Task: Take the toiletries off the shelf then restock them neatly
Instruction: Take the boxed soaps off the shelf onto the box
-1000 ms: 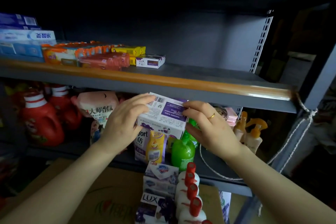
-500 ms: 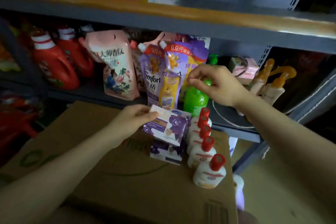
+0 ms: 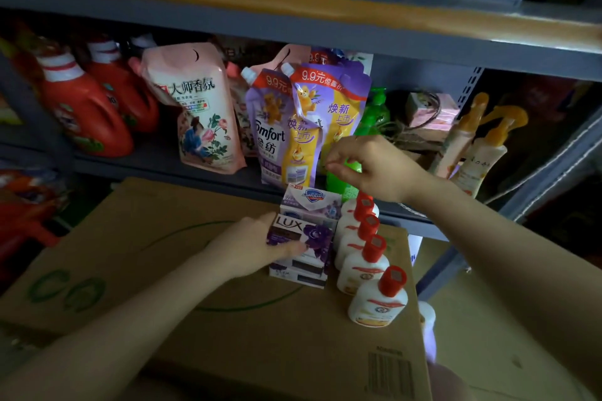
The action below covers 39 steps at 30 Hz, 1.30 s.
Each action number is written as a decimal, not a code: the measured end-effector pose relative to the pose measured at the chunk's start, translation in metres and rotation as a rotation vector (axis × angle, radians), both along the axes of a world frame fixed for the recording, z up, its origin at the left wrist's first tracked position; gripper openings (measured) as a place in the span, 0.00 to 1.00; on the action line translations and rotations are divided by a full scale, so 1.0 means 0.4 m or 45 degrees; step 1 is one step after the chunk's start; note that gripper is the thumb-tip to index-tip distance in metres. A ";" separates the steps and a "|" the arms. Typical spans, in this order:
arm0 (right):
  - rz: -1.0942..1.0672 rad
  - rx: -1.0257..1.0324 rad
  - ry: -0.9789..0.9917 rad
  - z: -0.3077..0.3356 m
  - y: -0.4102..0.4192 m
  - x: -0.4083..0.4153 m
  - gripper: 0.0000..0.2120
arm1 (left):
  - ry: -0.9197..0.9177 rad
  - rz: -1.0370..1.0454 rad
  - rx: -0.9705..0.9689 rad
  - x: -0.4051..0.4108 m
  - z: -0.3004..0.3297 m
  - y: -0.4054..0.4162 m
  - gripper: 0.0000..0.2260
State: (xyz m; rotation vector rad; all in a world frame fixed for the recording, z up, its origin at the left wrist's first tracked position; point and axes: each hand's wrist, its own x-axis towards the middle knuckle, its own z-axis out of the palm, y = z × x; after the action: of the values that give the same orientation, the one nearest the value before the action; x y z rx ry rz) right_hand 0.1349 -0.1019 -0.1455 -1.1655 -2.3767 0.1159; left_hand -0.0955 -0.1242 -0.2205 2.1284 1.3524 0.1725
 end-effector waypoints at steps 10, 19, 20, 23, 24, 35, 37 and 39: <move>-0.037 0.009 -0.009 -0.004 0.016 -0.032 0.08 | 0.223 -0.054 0.340 0.021 -0.060 -0.004 0.26; -0.216 0.404 0.194 0.216 0.076 -0.051 0.11 | -0.331 -0.074 1.552 -0.019 0.312 0.192 0.15; -0.257 0.455 0.219 0.251 0.089 -0.057 0.12 | -0.324 -0.064 1.658 -0.020 0.364 0.228 0.14; -0.351 0.554 0.196 0.356 0.149 -0.078 0.14 | -0.239 0.004 1.805 -0.024 0.493 0.335 0.14; -0.383 0.559 0.150 0.384 0.181 -0.081 0.14 | -0.199 0.028 1.798 -0.024 0.520 0.370 0.14; -0.560 -0.143 -0.522 0.494 0.583 -0.102 0.22 | -0.270 0.035 1.736 -0.041 0.534 0.543 0.15; -0.518 -0.199 -0.528 0.489 0.633 -0.111 0.23 | -0.336 0.006 1.744 -0.046 0.531 0.550 0.14; -0.500 -0.220 -0.587 0.479 0.663 -0.111 0.23 | -0.375 -0.004 1.731 -0.049 0.529 0.551 0.14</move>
State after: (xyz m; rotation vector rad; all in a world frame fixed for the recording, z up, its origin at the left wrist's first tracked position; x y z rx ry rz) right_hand 0.0904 0.1633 0.0460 -1.8905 -2.4919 -0.0922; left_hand -0.1152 0.0962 -0.0091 2.8879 1.1174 1.7299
